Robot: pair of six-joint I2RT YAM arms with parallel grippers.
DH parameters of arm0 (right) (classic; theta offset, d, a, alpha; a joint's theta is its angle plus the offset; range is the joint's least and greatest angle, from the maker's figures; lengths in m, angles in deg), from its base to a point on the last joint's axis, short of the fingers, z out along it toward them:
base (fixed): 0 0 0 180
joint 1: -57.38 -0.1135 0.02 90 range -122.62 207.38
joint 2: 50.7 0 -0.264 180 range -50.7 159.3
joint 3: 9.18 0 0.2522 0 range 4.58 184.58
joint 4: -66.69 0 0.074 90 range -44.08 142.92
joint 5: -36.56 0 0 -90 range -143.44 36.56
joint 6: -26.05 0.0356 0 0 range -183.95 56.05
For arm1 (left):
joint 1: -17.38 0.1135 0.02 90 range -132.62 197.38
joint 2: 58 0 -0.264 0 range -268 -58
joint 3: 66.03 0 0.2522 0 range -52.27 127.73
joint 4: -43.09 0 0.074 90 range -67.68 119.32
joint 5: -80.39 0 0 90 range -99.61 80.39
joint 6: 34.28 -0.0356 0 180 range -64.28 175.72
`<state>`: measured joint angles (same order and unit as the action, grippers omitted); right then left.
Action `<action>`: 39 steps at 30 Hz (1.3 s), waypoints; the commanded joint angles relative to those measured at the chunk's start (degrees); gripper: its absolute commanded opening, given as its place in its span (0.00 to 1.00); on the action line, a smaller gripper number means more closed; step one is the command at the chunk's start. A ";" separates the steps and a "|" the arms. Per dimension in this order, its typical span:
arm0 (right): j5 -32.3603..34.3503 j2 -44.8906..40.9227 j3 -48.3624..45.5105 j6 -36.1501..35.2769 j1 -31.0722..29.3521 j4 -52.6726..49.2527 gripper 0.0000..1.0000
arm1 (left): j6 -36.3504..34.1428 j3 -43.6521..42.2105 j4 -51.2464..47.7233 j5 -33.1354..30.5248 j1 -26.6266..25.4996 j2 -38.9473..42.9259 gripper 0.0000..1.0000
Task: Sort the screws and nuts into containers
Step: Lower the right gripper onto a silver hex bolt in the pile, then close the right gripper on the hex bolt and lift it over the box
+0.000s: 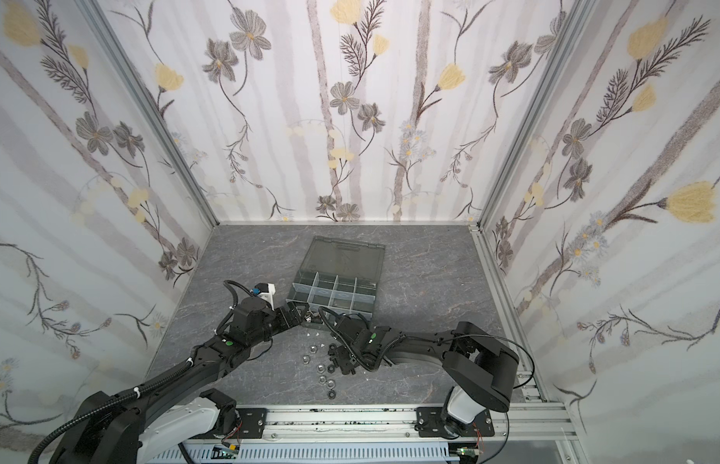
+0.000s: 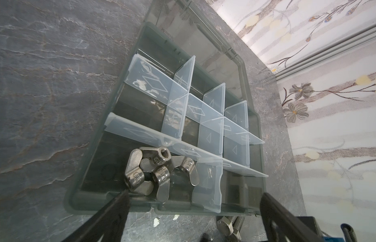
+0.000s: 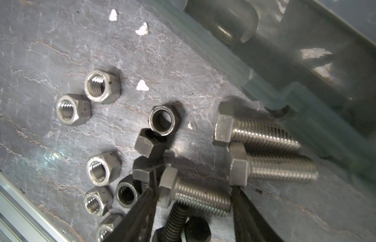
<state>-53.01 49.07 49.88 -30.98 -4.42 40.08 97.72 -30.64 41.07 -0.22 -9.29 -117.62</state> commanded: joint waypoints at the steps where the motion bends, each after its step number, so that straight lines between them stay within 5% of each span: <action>1: 0.67 0.62 0.36 0.93 -0.07 0.71 0.56 | 0.10 -0.12 0.56 -0.34 0.05 0.11 1.00; 12: 1.43 -0.60 0.63 0.91 -0.03 0.38 0.44 | 0.15 -0.17 0.56 -0.42 0.09 0.24 1.00; 23: 4.44 -7.72 8.22 -4.92 3.20 -2.45 0.45 | 0.12 0.04 0.56 -0.49 0.13 -0.06 1.00; 30: 5.20 -3.52 14.02 -7.65 9.88 -1.62 0.45 | 0.36 0.01 0.56 -0.07 0.09 0.02 1.00; 39: 2.12 1.40 13.32 -5.13 10.28 2.88 0.46 | 0.98 -0.58 0.56 -0.15 0.13 0.51 1.00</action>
<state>-50.26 50.01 63.78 -37.38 5.81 38.99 97.98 -30.93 41.07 -0.37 -9.18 -117.51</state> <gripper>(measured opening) 0.499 0.999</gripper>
